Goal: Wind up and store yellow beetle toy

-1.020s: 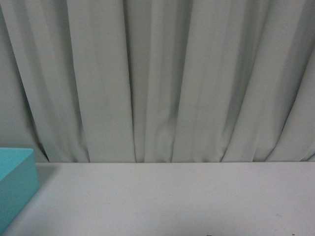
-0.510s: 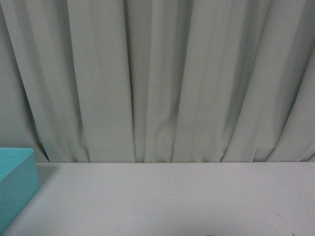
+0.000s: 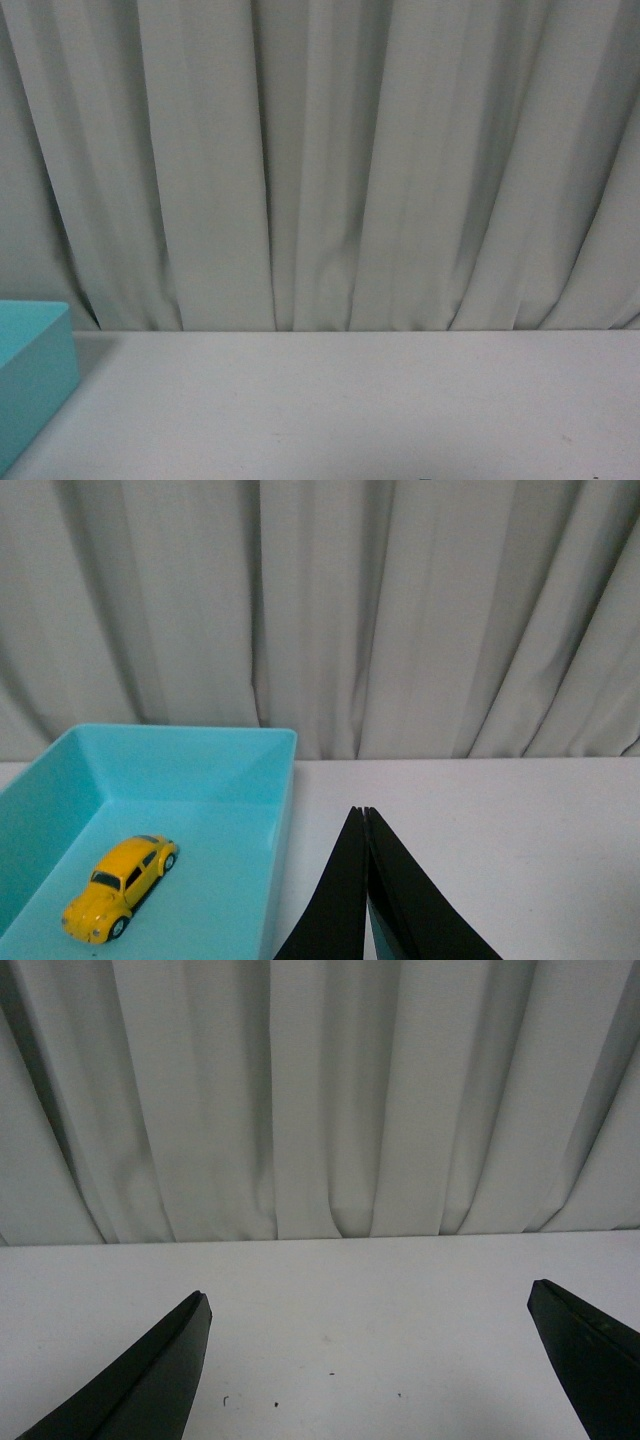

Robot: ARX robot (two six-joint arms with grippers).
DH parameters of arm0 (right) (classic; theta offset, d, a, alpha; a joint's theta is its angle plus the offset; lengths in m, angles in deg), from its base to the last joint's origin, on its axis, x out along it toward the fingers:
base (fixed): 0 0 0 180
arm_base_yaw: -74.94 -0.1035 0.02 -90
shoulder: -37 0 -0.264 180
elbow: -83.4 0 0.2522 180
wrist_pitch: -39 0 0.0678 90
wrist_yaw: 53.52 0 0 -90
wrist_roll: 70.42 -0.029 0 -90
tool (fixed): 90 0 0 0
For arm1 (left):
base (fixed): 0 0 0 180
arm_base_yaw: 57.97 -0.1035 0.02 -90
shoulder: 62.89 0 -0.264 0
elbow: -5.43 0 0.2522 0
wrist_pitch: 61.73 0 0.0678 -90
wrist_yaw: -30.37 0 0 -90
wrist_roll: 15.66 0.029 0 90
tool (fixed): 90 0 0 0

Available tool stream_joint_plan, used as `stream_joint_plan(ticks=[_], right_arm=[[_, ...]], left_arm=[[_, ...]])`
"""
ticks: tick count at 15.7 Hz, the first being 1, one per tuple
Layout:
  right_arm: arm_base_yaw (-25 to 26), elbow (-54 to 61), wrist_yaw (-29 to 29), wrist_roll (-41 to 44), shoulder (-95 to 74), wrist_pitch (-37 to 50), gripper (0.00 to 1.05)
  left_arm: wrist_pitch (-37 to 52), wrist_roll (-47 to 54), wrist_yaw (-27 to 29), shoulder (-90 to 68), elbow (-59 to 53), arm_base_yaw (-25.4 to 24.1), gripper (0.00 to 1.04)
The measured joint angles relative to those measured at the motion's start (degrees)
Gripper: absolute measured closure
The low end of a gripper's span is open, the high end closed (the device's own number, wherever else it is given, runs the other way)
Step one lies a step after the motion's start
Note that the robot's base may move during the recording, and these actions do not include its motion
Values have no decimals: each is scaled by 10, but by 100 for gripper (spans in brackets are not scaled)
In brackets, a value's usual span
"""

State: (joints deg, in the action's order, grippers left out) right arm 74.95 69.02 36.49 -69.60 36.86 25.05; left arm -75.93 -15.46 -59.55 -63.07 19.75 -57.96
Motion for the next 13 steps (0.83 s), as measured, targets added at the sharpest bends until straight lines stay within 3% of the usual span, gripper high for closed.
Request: stream_joint_plan(ticks=[3, 4, 11, 12, 13], right_arm=[[0, 0, 0, 0, 0, 0, 7], [0, 0, 0, 0, 0, 0, 7], [0, 0, 0, 0, 0, 0, 7], [0, 0, 0, 0, 0, 0, 7], [0, 0, 0, 0, 0, 0, 7]], left_arm=[[2, 0, 0, 1, 0, 0, 103], [2, 0, 0, 1, 0, 0, 96], [2, 0, 0, 1, 0, 0, 11], [2, 0, 0, 1, 0, 0, 6], [2, 0, 0, 1, 0, 0, 7]])
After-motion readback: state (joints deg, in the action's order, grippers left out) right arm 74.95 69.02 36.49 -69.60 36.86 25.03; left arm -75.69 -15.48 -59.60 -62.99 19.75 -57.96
